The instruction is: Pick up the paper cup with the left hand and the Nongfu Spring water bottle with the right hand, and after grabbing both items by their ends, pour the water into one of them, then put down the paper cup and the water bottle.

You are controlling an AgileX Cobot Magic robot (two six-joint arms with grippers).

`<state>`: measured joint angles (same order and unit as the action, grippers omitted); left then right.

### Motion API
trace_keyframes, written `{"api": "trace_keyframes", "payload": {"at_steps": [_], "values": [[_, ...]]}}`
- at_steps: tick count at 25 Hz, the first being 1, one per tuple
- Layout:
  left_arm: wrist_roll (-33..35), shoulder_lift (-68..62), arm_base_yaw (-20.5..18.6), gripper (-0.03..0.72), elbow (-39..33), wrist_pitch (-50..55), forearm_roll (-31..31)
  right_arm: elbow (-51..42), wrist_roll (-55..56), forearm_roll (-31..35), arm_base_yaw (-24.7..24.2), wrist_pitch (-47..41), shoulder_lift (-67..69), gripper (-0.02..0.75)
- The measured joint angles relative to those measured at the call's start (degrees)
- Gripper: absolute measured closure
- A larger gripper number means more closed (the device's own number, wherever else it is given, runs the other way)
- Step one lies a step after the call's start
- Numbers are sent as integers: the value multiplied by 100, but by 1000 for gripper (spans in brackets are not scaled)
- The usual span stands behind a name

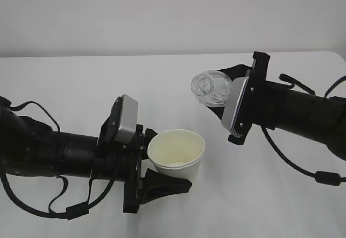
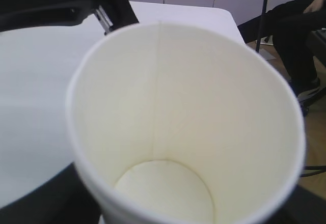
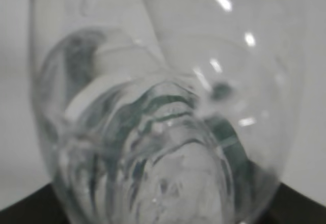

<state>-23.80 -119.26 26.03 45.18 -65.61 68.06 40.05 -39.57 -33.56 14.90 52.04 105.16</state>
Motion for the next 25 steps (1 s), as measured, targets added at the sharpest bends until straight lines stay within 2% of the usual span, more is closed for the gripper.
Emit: {"api": "trace_keyframes", "payload": {"at_steps": [4, 10, 25], "values": [[4, 0, 24, 185, 0, 0, -22, 0, -139, -53, 3, 0, 10, 293], [48, 2, 269, 186, 0, 0, -56, 112, -349, -92, 3, 12, 161, 293], [181, 2, 280, 186, 0, 0, -318, 125, -1232, -331, 13, 370, 209, 293]]}}
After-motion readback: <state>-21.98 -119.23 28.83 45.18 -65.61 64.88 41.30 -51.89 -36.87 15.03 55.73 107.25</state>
